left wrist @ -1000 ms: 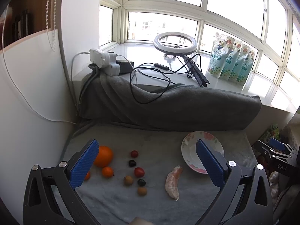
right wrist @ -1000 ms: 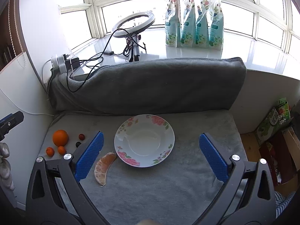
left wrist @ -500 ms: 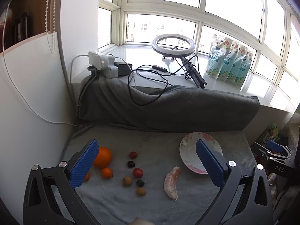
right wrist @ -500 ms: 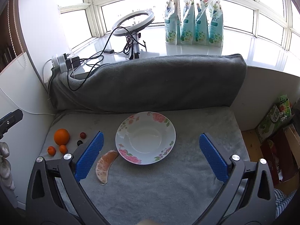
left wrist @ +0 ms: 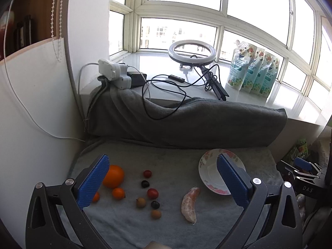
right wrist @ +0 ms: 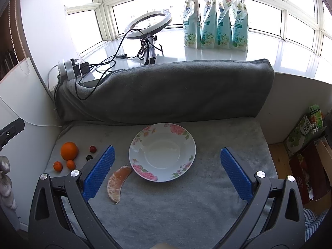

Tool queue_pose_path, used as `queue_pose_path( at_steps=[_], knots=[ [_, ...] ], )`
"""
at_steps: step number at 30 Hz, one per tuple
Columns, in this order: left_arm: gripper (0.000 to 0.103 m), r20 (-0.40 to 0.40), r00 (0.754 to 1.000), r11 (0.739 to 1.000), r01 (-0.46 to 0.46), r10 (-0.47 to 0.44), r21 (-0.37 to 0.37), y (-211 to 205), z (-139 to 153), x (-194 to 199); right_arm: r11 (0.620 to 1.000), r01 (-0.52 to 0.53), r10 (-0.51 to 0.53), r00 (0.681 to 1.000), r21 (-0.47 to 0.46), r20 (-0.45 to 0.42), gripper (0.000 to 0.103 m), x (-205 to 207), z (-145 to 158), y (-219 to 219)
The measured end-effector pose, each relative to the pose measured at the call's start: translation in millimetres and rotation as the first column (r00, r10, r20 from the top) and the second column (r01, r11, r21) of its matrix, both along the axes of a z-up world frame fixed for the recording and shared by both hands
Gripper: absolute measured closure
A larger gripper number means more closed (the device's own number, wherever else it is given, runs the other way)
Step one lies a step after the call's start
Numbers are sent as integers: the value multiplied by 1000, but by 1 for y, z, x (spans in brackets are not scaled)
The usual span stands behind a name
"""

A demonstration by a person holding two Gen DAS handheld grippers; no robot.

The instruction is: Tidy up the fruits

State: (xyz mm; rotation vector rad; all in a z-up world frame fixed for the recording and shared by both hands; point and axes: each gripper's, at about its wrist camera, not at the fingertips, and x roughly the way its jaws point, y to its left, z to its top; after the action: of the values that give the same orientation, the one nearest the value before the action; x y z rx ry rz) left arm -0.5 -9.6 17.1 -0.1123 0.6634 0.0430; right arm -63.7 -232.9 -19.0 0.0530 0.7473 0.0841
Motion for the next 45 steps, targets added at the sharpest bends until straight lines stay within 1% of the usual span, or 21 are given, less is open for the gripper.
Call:
queue_pose_path(
  at_steps=[18, 30, 38, 45],
  knots=[
    [1, 0, 1000, 1000, 3, -3, 0, 0, -1, 1, 1000, -2, 2, 1000, 10, -17, 0, 5, -3, 1],
    [1, -13, 1000, 1000, -2, 2, -9, 3, -7, 2, 1000, -27, 28, 999, 11, -45, 0, 7, -10, 6],
    [1, -26, 999, 999, -22, 22, -24, 13, -13, -3, 998, -67, 68, 996, 13, -65, 0, 14, -14, 16],
    [1, -65, 995, 996, -73, 70, -47, 35, -27, -9, 990, -133, 136, 987, 37, -90, 4, 29, -19, 34]
  ],
)
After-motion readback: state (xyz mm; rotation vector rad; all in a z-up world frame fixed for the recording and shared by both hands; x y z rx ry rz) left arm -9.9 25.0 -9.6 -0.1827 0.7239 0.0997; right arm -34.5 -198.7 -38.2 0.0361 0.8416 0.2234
